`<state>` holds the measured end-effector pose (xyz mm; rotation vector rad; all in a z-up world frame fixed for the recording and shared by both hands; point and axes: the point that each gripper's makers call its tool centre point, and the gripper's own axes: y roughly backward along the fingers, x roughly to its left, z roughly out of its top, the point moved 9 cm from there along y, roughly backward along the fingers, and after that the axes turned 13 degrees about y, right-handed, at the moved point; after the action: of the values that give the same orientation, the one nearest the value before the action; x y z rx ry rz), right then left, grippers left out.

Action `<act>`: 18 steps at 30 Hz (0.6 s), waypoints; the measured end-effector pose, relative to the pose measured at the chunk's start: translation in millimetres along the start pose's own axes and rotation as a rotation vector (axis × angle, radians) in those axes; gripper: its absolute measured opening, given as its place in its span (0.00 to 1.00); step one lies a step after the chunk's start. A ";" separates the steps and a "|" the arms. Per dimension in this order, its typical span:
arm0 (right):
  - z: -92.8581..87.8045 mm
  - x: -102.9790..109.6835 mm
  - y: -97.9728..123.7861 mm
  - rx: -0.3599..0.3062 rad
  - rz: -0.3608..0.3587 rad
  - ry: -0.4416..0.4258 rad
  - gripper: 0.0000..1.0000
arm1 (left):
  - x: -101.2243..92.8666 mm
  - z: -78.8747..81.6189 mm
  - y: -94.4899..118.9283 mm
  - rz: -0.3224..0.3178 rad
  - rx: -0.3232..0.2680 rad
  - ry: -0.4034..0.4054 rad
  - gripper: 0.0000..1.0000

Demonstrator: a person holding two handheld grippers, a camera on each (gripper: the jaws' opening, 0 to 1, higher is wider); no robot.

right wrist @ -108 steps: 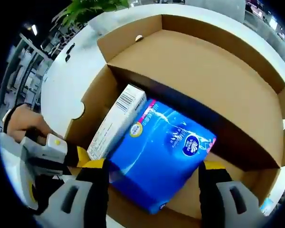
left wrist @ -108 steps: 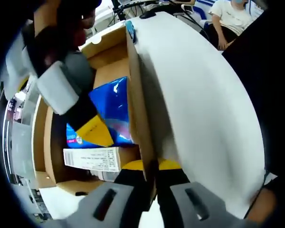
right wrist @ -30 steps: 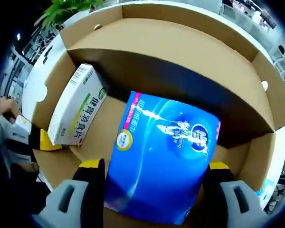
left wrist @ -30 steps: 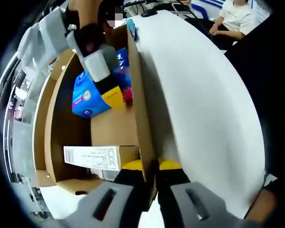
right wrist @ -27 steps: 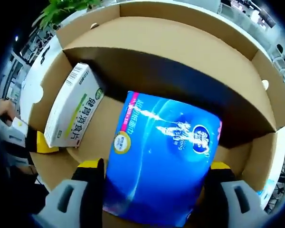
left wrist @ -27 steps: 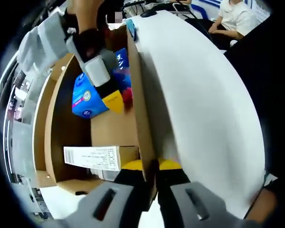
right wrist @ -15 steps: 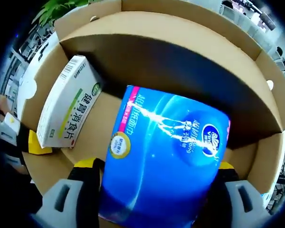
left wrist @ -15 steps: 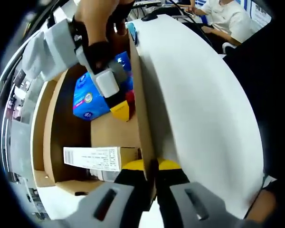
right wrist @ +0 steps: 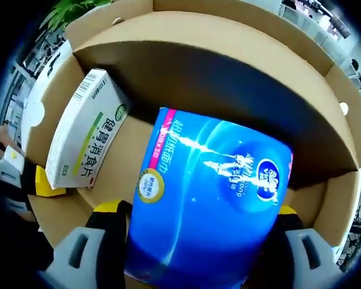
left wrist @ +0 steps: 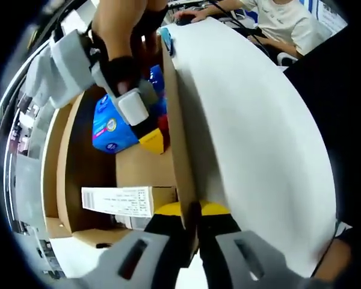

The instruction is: Operate the shoe box by opening the lid, removing the specified soft item, and placing it in the target area until the item is outside and the box remains undamaged.

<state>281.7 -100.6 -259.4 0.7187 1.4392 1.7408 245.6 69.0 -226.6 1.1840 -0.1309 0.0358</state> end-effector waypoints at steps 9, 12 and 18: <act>3.1 -4.4 -0.3 0.003 0.000 -0.005 0.97 | 2.1 -0.9 -0.4 0.002 -0.004 0.014 0.05; 4.6 -6.4 0.7 0.004 -0.002 -0.017 0.93 | 2.8 -1.1 -0.6 0.002 -0.006 0.014 0.05; 4.4 -11.2 5.1 -0.015 0.007 -0.065 0.86 | 3.6 -1.6 -1.1 0.007 -0.002 0.017 0.06</act>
<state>290.5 -107.9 -253.0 0.7663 1.3802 1.7168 249.4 69.9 -227.8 1.1808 -0.1200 0.0524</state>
